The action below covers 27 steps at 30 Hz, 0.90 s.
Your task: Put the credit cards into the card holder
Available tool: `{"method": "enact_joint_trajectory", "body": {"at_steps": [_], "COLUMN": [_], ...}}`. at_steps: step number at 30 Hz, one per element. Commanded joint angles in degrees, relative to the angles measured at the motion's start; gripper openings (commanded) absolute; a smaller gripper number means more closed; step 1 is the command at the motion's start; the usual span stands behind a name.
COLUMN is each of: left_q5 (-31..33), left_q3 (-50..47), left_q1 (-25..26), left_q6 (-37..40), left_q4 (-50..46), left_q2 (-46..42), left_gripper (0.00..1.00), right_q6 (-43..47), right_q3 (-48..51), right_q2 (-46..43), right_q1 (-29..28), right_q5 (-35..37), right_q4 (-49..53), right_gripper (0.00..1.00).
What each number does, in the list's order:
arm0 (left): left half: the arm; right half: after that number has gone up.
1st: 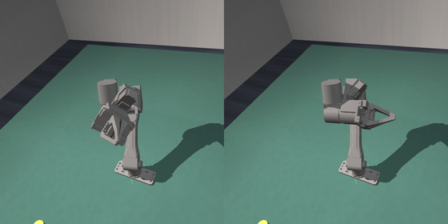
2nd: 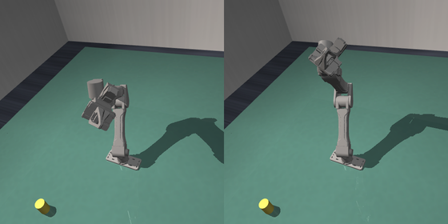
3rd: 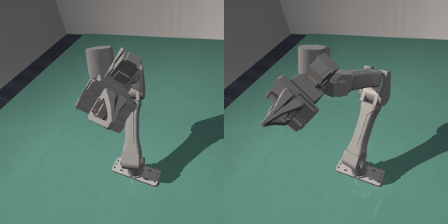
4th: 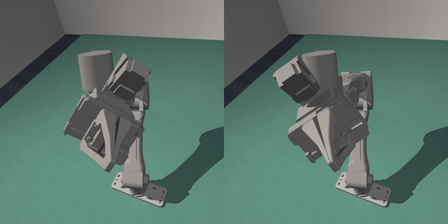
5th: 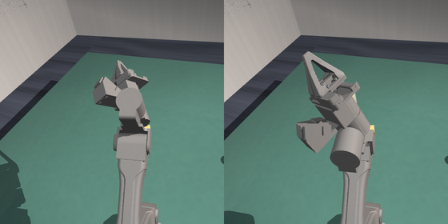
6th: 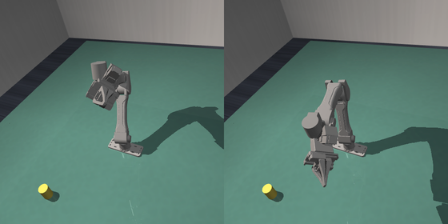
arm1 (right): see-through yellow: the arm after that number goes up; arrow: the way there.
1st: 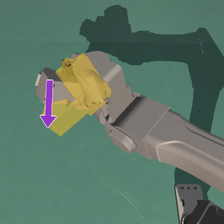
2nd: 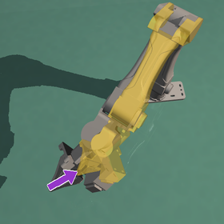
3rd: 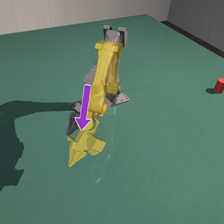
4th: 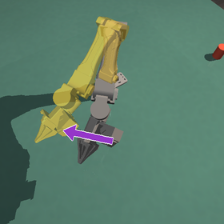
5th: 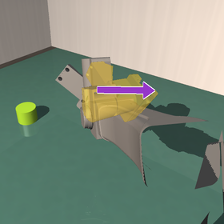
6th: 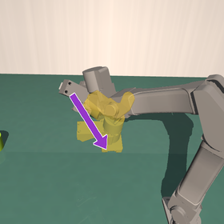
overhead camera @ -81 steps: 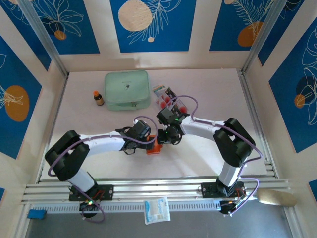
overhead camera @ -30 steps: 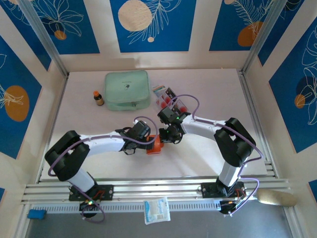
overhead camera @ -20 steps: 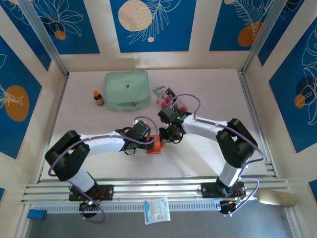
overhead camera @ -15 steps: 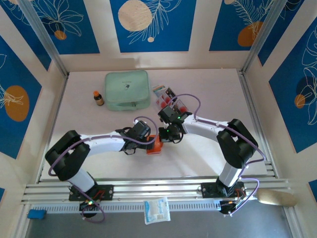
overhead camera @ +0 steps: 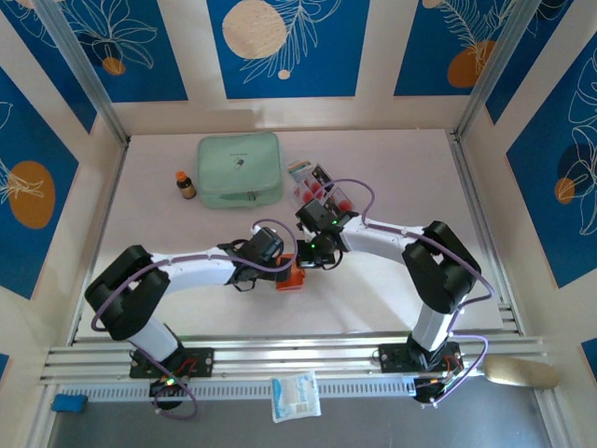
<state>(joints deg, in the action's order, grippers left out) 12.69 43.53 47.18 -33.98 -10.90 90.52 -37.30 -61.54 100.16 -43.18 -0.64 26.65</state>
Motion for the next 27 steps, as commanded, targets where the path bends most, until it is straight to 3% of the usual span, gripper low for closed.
{"method": "enact_joint_trajectory", "body": {"at_steps": [1, 27], "left_q5": [1.9, 1.9], "left_q3": [-1.7, -1.7], "left_q1": [0.2, 0.2], "left_q6": [0.5, 0.3], "left_q4": [-3.0, -2.9], "left_q2": [2.0, 1.9], "left_gripper": [1.0, 1.0], "right_q6": [-1.0, -3.7], "right_q3": [-0.5, 5.6], "right_q2": [1.5, 4.3], "right_q1": [-0.5, -3.5], "right_q5": [-2.9, -1.0], "right_q4": [-1.5, -3.5], "right_gripper": [0.0, 0.0]}}
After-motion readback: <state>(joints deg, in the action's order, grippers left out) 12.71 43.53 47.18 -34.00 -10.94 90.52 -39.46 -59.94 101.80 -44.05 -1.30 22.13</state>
